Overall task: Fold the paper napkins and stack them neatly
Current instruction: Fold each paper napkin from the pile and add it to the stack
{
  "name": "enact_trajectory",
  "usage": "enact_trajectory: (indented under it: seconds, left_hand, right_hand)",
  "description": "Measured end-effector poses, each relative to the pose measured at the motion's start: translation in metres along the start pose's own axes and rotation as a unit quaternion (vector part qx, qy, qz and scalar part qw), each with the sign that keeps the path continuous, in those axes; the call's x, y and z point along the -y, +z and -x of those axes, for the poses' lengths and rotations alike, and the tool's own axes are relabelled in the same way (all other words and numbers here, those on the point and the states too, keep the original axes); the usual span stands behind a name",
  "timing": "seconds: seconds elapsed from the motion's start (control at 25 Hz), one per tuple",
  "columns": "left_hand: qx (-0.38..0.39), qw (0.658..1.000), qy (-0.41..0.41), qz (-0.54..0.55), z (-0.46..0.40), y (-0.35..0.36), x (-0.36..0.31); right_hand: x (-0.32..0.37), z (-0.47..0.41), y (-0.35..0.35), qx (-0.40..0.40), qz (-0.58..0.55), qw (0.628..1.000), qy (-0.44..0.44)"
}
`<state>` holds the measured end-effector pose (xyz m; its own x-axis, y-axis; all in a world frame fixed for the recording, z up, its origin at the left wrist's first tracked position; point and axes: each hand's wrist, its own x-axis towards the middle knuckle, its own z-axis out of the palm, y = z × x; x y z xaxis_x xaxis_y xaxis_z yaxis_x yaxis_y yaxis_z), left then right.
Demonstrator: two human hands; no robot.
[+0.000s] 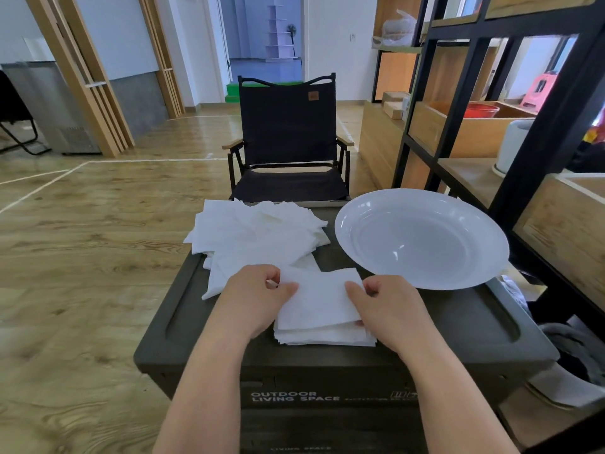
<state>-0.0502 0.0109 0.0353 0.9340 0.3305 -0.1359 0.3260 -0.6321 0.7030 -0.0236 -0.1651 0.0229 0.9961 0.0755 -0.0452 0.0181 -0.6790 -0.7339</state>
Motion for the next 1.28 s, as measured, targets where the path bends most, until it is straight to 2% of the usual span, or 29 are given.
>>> enact_trajectory:
  seconds: [0.28,0.4,0.48,0.52,0.6,0.92,1.08,1.28]
  left_hand:
    - [-0.002,0.996,-0.013,-0.088,-0.005,0.008,0.006]
    - [-0.113,0.989,-0.026,-0.097,-0.008,0.007,0.011]
    - [-0.195,0.976,0.002,-0.094,-0.011,0.005,0.015]
    - [-0.21,0.973,0.018,-0.09,-0.014,0.006,0.019]
    - [-0.215,0.972,0.039,-0.086,-0.018,0.008,0.025]
    - [-0.228,0.96,0.104,-0.121,-0.024,0.013,0.03]
    - [-0.24,0.962,0.1,-0.079,-0.023,0.006,0.032]
    - [-0.209,0.973,0.081,-0.047,-0.022,-0.002,0.036]
  right_hand:
    - [-0.005,-0.002,0.0,0.013,0.097,0.995,0.014]
    - [-0.003,0.001,0.0,-0.027,0.132,0.991,0.016]
    - [-0.001,0.002,0.0,-0.08,0.111,0.99,-0.019]
    - [0.001,0.002,0.0,-0.105,0.092,0.989,-0.04]
    - [0.005,0.002,0.001,-0.124,0.057,0.988,-0.067]
    - [0.005,0.001,0.007,-0.109,-0.001,0.991,-0.081]
    - [0.005,0.001,0.007,-0.103,-0.007,0.992,-0.079]
    - [0.006,0.002,0.007,-0.094,-0.01,0.992,-0.08]
